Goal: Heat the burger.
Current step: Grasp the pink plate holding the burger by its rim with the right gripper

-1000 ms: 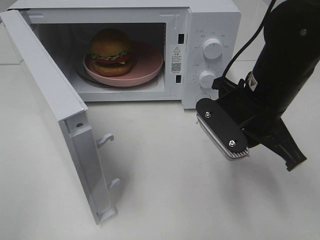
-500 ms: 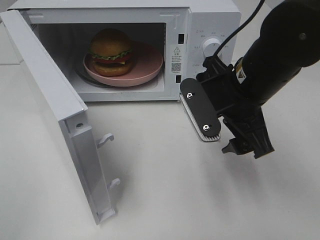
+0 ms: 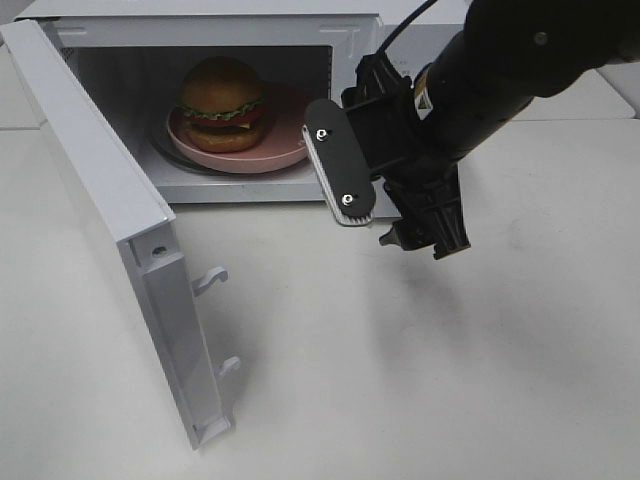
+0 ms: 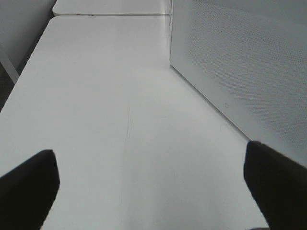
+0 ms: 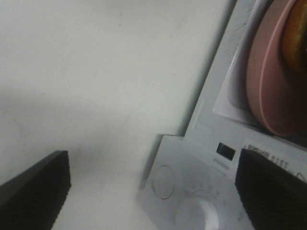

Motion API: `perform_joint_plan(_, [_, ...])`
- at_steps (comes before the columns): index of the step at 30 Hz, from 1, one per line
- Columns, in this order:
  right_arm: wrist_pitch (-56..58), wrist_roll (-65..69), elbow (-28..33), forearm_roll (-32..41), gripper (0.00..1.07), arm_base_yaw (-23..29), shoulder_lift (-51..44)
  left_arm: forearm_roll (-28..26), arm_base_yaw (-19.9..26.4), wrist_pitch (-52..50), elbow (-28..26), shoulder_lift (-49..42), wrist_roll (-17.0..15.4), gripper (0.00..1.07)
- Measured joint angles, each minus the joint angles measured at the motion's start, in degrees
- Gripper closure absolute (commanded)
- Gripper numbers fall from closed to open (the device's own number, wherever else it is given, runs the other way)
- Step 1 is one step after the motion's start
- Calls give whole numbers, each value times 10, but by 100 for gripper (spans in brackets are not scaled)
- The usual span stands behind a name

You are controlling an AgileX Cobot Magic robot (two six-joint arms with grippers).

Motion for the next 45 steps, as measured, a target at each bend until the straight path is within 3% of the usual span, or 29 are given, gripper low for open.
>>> perform_joint_plan(45, [-46,101,-308,-19,26,19,290,0,0,0,0,0,0,9])
